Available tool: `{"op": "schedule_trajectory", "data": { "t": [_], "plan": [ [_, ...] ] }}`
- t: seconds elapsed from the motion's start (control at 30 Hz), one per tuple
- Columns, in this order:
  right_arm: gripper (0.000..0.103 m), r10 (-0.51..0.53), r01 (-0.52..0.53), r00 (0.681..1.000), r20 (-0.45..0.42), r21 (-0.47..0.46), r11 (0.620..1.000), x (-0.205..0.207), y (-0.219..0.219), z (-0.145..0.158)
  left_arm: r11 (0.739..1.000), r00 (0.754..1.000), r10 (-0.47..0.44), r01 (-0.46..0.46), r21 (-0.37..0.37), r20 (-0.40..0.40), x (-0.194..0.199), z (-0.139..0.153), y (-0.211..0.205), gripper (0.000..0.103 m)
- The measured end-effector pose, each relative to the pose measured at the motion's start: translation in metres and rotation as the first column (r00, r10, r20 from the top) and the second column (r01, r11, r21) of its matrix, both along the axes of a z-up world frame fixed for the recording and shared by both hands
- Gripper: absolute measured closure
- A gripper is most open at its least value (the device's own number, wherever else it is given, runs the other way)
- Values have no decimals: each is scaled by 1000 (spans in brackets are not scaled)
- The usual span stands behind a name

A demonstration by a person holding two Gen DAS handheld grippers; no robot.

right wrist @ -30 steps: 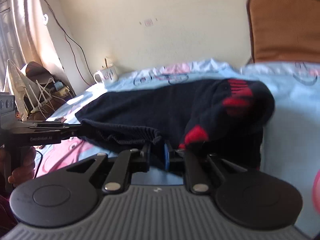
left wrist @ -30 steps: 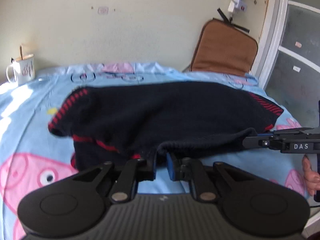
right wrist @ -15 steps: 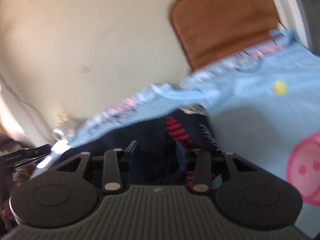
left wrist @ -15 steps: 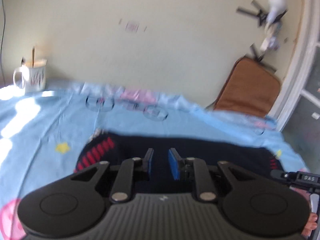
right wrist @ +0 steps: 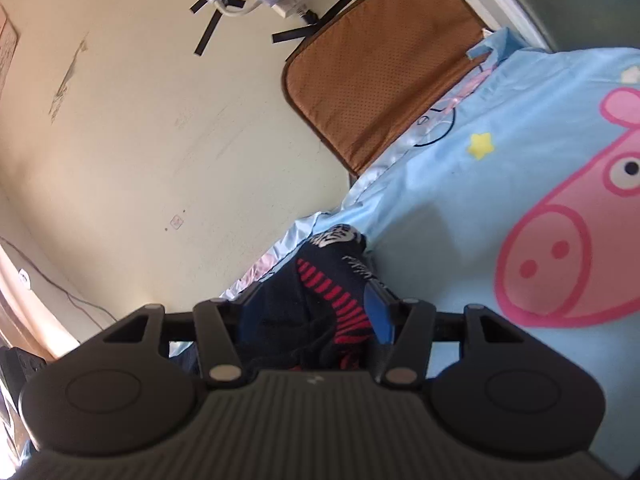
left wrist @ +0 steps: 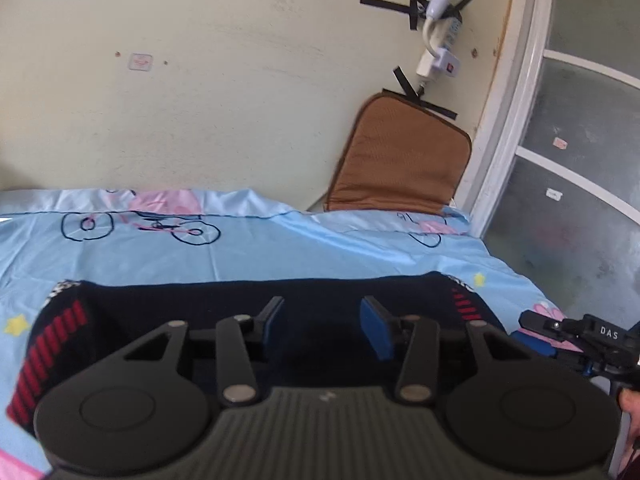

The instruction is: Fold small clothes

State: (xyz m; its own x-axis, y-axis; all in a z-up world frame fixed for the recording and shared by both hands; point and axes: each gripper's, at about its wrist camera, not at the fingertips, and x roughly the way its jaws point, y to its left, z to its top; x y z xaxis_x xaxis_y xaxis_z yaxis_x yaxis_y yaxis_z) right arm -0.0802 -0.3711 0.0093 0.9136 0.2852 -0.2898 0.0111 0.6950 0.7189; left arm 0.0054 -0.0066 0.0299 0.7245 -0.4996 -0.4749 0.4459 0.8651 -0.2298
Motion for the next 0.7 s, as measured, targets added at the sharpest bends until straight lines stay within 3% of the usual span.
{"op": "schedule_trajectory", "data": {
  "t": [0.03, 0.1, 0.13, 0.2, 0.27, 0.43, 0.57, 0.7],
  "plan": [
    [43, -41, 42, 999, -30, 42, 998, -1, -7, -5, 1000, 1000, -9, 10, 24, -26, 5, -6, -7, 61],
    [44, -91, 92, 996, -9, 159, 983, -7, -22, -14, 998, 995, -27, 32, 51, -97, 12, -25, -15, 61],
    [49, -121, 119, 993, -5, 192, 974, -10, -27, -18, 998, 992, -31, 38, 54, -121, 12, -37, -16, 60],
    [56, -158, 158, 987, -16, 227, 961, -12, -32, -21, 994, 998, -35, 40, 100, -55, 2, -40, -21, 59],
    [61, -183, 186, 982, -32, 198, 962, -11, -30, -19, 996, 997, -59, 62, 71, -48, -3, -38, -18, 52],
    [61, -207, 211, 976, -67, 62, 976, 0, -17, -12, 993, 995, -90, 93, 73, -33, -6, -37, -15, 52],
    [62, -225, 229, 972, -72, 48, 972, 1, -19, -14, 993, 993, -116, 117, -23, 15, -10, -26, -2, 52],
    [62, -226, 230, 972, -67, 57, 972, -1, -21, -14, 995, 994, -101, 101, -19, -27, -1, -27, -4, 52]
  ]
}}
